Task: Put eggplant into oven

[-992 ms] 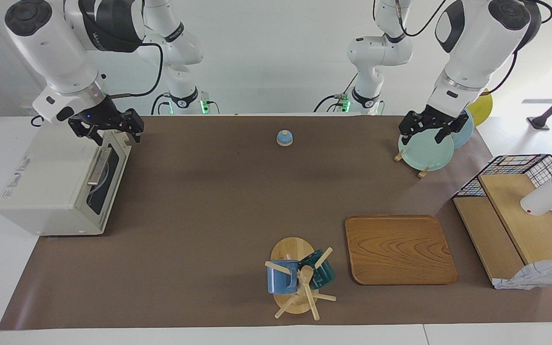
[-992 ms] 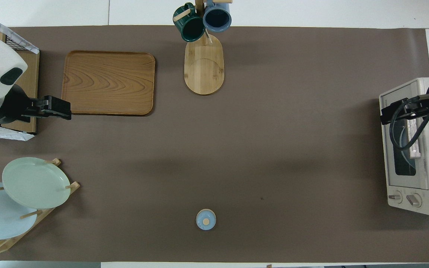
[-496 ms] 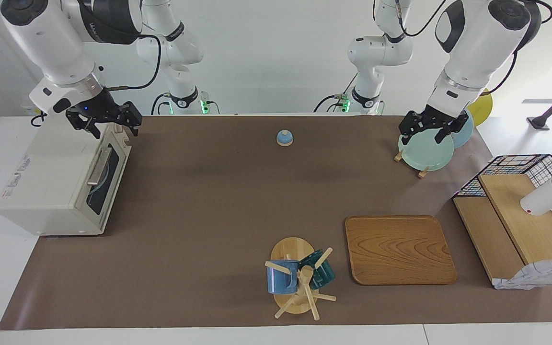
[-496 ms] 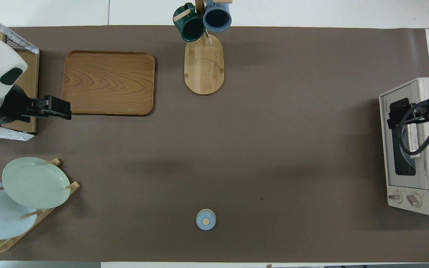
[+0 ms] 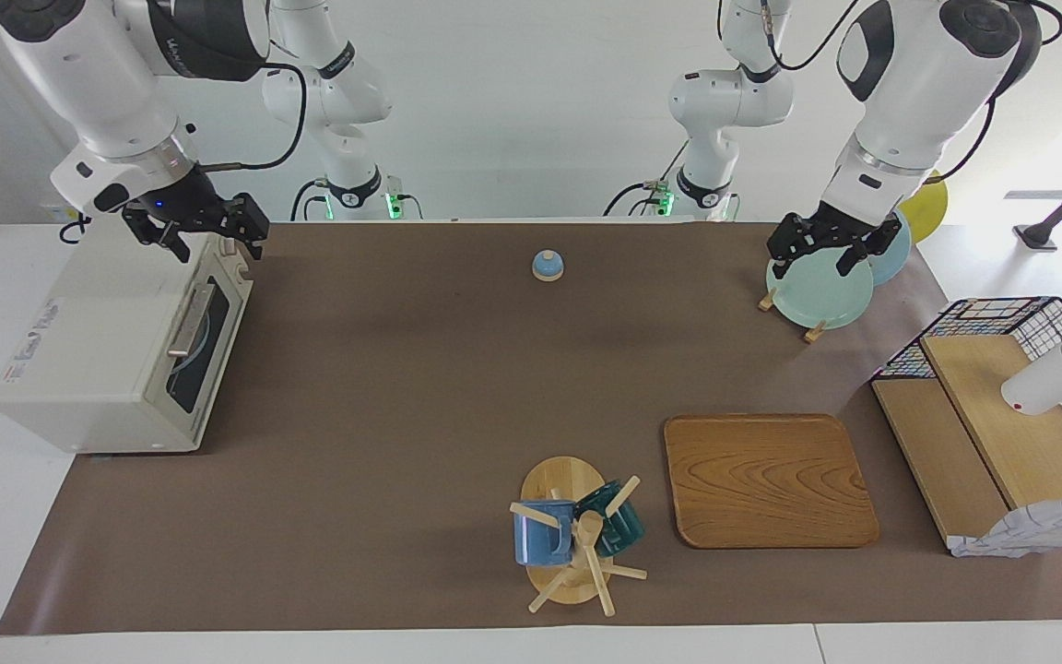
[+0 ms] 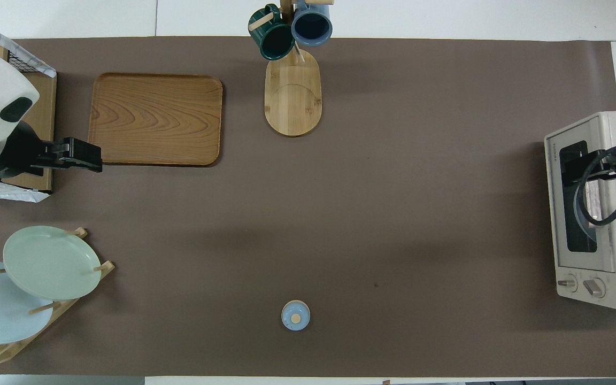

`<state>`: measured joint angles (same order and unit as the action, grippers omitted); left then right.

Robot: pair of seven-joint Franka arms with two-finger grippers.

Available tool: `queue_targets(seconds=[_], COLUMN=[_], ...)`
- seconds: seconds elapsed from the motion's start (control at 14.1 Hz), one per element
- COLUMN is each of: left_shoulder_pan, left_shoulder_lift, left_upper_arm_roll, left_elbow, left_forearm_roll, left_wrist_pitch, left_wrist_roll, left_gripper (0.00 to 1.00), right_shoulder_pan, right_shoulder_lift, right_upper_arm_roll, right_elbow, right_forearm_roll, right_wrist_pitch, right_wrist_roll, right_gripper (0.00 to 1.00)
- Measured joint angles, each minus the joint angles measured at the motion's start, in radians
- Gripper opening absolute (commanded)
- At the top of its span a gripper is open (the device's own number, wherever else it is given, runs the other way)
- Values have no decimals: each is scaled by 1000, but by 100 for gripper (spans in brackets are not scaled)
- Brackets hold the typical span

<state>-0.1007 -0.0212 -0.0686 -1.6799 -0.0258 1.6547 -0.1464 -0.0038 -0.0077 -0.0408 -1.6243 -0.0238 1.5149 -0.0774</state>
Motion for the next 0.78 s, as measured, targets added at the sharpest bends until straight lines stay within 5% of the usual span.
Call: queue_targets(seconds=[0.78], left_shoulder_pan=[0], left_shoulder_lift=[0], left_upper_arm_roll=[0], left_elbow=[0], left_forearm_roll=[0], left_wrist_pitch=[0], left_wrist_roll=[0], left_gripper=[100], right_shoulder_pan=[10], right_shoulder_lift=[-7], right_upper_arm_roll=[-9], right_elbow=[0], right_forearm_roll=[0], right_wrist_pitch=[2], right_wrist_roll=[0], right_gripper=[100])
